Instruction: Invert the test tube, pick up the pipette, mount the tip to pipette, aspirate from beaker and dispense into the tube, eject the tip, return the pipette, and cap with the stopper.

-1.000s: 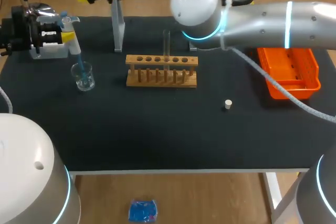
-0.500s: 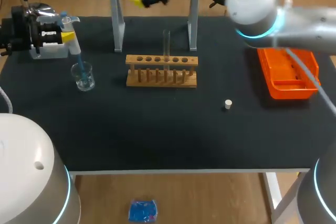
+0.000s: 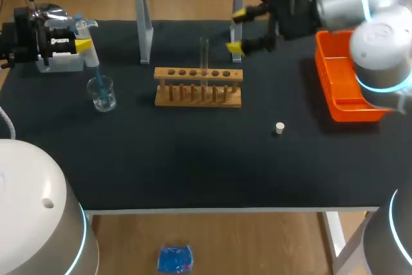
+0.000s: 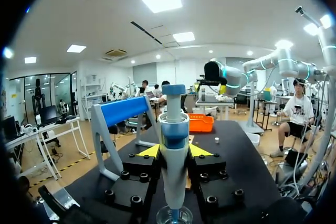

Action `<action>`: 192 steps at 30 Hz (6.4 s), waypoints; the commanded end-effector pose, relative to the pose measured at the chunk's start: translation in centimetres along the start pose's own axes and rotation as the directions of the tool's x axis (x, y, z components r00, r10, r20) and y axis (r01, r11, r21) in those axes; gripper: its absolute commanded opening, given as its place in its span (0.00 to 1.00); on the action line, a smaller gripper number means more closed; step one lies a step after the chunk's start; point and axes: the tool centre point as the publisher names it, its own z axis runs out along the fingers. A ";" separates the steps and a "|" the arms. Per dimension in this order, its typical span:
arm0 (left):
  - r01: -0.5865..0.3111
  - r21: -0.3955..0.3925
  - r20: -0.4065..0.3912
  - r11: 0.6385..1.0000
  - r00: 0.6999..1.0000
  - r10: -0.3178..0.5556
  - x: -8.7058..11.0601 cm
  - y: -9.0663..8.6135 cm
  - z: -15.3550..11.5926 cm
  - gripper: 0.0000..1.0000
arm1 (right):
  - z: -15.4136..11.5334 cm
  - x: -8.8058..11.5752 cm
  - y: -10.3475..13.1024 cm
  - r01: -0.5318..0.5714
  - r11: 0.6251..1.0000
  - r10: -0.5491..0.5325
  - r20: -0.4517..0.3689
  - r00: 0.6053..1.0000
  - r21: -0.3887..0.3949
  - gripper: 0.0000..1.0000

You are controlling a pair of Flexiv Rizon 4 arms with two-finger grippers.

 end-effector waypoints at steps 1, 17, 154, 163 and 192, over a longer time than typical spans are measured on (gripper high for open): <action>0.000 -0.001 -0.002 1.000 1.000 0.000 0.0 0.0 -0.1 0.00 | -2.3 0.6 -3.5 0.000 0.996 0.000 -0.001 1.000 -0.092 1.00; 0.000 -0.001 -0.002 1.000 1.000 0.000 0.0 0.0 -0.1 0.00 | 1.7 -1.6 -4.7 0.011 0.992 -0.012 -0.006 1.000 -0.126 1.00; -0.098 -0.066 -0.345 0.993 0.936 0.069 6.7 -29.4 25.5 0.00 | 1.9 -2.2 -4.5 0.013 0.995 -0.012 0.005 1.000 -0.097 1.00; -0.098 -0.066 -0.345 0.993 0.936 0.069 6.7 -29.4 25.5 0.00 | 1.9 -2.2 -4.5 0.013 0.995 -0.012 0.005 1.000 -0.097 1.00; -0.049 -0.004 -0.317 0.999 0.947 0.045 5.4 -26.8 24.7 0.00 | 1.9 -2.2 -4.5 0.013 0.995 -0.012 0.005 1.000 -0.097 1.00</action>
